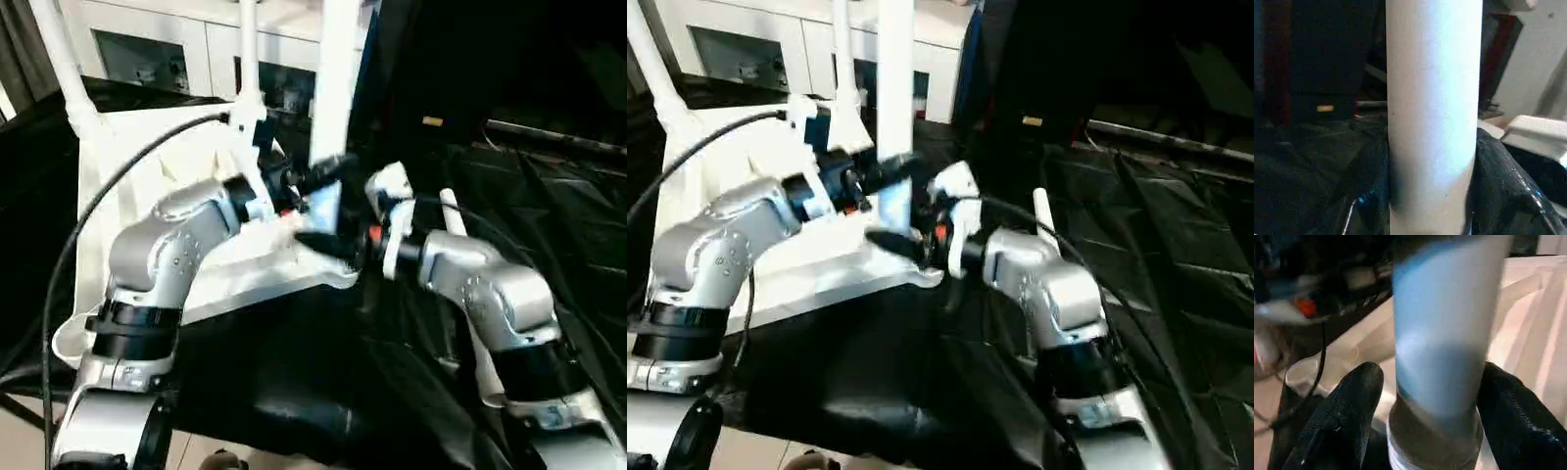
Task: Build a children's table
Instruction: Insert table leg to table base
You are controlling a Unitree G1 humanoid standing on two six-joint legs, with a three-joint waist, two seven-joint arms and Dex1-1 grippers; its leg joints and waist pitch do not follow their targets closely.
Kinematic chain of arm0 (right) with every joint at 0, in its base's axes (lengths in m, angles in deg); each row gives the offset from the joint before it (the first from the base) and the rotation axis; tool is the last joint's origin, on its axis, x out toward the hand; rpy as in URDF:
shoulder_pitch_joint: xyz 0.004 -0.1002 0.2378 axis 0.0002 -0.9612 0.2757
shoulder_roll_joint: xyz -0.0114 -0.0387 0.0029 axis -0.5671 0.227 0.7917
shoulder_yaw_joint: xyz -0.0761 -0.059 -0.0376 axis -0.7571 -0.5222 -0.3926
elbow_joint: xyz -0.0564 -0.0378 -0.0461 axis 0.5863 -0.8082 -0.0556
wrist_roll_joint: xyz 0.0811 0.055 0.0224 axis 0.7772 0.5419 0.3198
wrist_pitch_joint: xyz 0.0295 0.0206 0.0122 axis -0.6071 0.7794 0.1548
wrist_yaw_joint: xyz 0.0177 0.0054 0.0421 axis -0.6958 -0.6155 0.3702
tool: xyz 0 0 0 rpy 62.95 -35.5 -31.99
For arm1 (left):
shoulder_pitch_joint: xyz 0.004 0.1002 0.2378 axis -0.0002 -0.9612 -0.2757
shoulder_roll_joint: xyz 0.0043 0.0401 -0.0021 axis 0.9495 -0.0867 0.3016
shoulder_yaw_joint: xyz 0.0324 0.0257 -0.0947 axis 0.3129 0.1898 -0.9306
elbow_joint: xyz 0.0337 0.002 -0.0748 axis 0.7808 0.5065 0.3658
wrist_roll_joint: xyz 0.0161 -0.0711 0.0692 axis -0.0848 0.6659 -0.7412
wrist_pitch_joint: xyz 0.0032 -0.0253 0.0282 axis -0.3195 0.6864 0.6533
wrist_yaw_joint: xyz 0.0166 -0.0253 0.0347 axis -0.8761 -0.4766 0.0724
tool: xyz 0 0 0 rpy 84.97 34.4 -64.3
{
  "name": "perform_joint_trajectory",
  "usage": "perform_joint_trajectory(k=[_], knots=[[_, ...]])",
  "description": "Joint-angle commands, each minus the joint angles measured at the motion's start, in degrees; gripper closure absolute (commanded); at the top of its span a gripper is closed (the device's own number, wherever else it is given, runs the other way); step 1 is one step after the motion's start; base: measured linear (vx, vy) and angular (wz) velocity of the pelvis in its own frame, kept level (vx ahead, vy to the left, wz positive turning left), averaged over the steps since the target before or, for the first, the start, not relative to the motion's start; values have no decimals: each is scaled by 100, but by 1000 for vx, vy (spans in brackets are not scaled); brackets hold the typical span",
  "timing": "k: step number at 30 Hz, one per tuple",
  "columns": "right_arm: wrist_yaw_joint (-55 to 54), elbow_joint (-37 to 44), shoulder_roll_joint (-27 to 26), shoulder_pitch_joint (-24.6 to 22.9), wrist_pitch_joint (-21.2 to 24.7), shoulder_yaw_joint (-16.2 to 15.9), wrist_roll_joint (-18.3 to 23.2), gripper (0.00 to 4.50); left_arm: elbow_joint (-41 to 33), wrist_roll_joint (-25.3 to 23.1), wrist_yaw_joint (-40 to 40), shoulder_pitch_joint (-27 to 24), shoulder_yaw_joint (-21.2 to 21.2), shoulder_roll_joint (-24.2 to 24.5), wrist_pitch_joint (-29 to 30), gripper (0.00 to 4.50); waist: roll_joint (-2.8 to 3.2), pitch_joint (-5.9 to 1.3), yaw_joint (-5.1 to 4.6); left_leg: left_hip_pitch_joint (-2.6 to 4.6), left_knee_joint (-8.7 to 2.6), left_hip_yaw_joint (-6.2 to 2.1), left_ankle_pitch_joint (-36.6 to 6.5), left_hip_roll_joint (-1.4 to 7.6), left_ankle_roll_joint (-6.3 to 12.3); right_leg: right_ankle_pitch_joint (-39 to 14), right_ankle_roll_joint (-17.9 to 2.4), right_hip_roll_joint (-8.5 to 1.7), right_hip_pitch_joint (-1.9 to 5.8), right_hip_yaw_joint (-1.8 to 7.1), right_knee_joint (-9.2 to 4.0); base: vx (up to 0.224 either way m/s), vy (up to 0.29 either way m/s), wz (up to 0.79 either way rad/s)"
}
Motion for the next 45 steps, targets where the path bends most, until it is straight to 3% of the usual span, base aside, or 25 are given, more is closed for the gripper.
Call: perform_joint_trajectory(k=[1, 7, 12, 24, 30, 31, 37, 45], knots=[[-135, -69, 2, 152, 106, 249, 166, 141, 21, -83, 18, 38, 17, -34, -124, 258, 36, -446, -15, 137, -408, 14, -1024, 77, -371, -905, -829, -265, 246, 176, -395, 0, 0, 0], [-95, -131, -3, 261, 333, 374, 323, 141, -1, -131, -90, -7, 116, -23, -262, 258, 41, -442, -18, 139, -410, 17, -1067, 80, -386, -945, -817, -270, 242, 179, -400, 0, 0, 0], [24, -159, 106, 276, 496, 208, 258, 141, -37, -229, -156, -35, 200, -26, -341, 258, 36, -439, -11, 137, -414, 16, -1075, 83, -400, -995, -804, -278, 246, 178, -406, 0, 0, 0], [68, -329, 110, 382, 375, -19, 37, 141, -84, -346, -371, -65, 393, 37, -384, 258, 2, -438, -24, 128, -408, 21, -1036, 80, -397, -1037, -805, -284, 245, 181, -407, 0, 0, 0], [100, -372, 127, 402, 335, -45, 11, 141, -67, -332, -413, -55, 409, 67, -387, 259, 30, -441, -17, 133, -409, 19, -994, 81, -391, -915, -842, -280, 246, 177, -387, 0, 0, 0], [114, -376, 126, 399, 336, -49, 6, 167, -66, -331, -419, -54, 409, 68, -391, 259, 24, -440, -20, 130, -410, 20, -1001, 81, -393, -919, -841, -279, 247, 177, -391, 0, 0, 0], [132, -413, 92, 394, 333, -36, 0, 213, -129, -282, -480, -70, 397, 39, -320, 259, 25, -439, -18, 132, -412, 18, -1048, 81, -403, -979, -841, -281, 246, 178, -397, 0, 0, 0], [150, -443, 75, 394, 304, -29, -28, 254, -141, -215, -478, -50, 371, -20, -278, 259, 20, -440, -20, 133, -410, 19, -1043, 80, -400, -937, -861, -279, 250, 177, -394, 0, 0, 0]])
